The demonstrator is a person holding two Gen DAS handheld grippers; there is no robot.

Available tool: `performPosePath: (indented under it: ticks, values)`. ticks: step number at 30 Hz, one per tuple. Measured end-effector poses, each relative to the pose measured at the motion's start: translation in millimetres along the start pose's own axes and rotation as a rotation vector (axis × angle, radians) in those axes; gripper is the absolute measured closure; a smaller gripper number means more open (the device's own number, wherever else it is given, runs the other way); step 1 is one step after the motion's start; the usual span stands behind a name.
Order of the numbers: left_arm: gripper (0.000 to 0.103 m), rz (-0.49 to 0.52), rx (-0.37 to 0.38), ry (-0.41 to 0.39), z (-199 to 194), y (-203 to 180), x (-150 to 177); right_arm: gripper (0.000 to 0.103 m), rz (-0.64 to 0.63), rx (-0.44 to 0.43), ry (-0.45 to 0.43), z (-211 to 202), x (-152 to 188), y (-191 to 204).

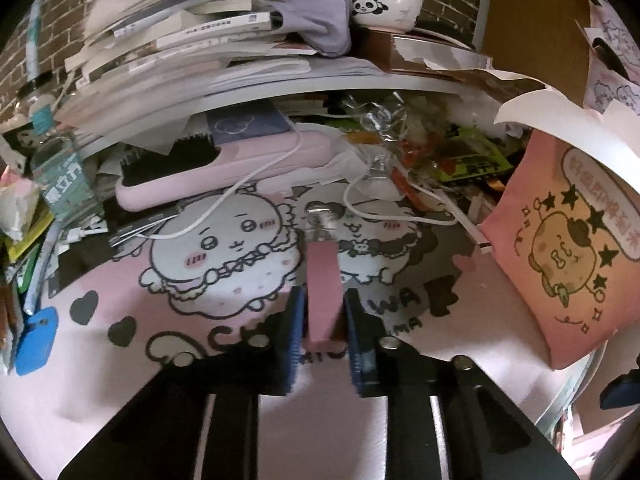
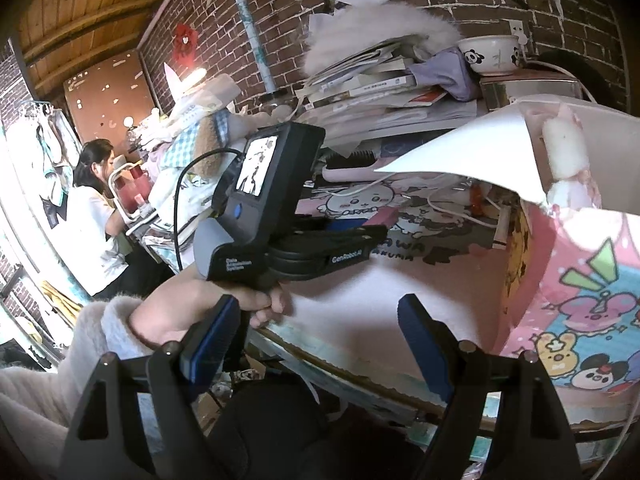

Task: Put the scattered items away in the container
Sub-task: 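Grasp the pink lip-gloss tube with the left tool and lift it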

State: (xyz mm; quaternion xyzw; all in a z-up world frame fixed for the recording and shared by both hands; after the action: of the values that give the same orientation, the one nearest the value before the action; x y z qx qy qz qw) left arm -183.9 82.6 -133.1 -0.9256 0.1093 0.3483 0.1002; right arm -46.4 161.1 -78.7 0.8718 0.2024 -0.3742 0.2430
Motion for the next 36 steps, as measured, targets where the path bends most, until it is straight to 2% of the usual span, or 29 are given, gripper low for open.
performPosePath:
  ticks: [6, 15, 22, 24, 36]
  values:
    - [0.090, -0.015, 0.017, -0.001, -2, 2, 2, 0.024, 0.004, -0.001, -0.001, 0, 0, 1]
    - [0.090, -0.022, 0.021, -0.053, -25, 6, -7, 0.024, 0.007, -0.003, -0.009, -3, -1, 0]
    - [0.090, -0.025, 0.017, 0.012, -12, 9, 7, 0.023, 0.008, -0.010, -0.013, -5, 0, 0]
    - [0.090, -0.025, 0.017, 0.007, -10, 9, 11, 0.024, 0.009, -0.009, -0.014, -5, 0, 0]
    - [0.084, 0.018, -0.021, 0.032, 7, 0, -7, 0.023, 0.025, -0.009, -0.019, -8, 0, -5]
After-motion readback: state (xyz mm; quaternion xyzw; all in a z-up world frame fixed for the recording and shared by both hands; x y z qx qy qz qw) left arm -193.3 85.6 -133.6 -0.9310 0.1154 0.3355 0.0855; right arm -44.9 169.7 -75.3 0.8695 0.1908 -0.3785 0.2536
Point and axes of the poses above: each gripper's, at about its wrist camera, not at the fingertips, and z roughly the way its jaws point, y to its left, x to its underside, the point moved 7 cm from there along z, roughly the way its jaws point, and after that the axes turned 3 degrees about y, right-handed, at the moved point
